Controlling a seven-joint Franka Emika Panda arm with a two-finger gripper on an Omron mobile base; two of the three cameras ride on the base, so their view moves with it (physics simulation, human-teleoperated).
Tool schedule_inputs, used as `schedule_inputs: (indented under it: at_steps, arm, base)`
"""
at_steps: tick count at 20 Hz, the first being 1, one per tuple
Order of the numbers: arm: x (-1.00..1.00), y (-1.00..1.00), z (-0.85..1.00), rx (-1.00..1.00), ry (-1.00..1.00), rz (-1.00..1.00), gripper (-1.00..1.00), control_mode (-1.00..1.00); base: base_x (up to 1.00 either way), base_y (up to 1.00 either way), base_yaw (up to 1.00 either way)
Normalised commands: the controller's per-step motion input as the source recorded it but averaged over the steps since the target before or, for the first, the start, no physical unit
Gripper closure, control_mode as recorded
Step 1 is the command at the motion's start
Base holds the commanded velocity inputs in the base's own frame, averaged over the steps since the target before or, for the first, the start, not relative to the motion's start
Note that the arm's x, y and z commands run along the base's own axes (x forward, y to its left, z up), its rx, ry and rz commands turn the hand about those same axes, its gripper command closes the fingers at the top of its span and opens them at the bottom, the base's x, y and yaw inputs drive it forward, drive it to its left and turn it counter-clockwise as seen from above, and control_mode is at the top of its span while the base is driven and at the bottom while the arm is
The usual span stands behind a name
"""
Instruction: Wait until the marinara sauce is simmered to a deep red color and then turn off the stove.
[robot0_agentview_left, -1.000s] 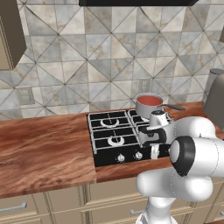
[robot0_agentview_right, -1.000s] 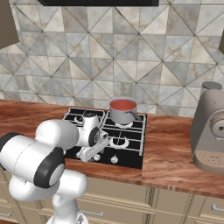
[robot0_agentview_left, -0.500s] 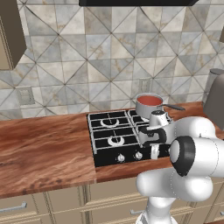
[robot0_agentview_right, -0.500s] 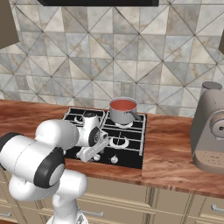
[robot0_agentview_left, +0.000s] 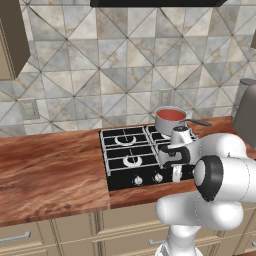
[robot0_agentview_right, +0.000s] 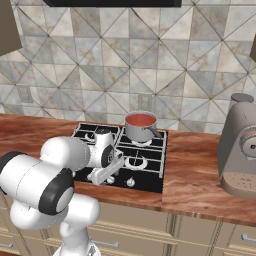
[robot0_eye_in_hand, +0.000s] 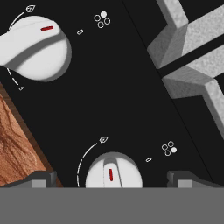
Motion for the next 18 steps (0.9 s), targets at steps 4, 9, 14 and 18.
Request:
schedule_inputs:
  at_steps: [4, 9, 14, 18]
  arm:
    - [0.00, 0.00, 0.00, 0.00, 0.00, 0.00, -1.00, -1.00]
    - [0.00, 0.00, 0.00, 0.00, 0.00, 0.00, -1.00, -1.00]
    - [0.00, 0.00, 0.00, 0.00, 0.00, 0.00, -1.00, -1.00]
    - [0.00, 0.00, 0.00, 0.00, 0.00, 0.00, -1.00, -1.00]
  base:
    - [0.00, 0.00, 0.00]
    - [0.00, 0.00, 0.00]
    - [0.00, 0.00, 0.00]
    - [0.00, 0.00, 0.00]
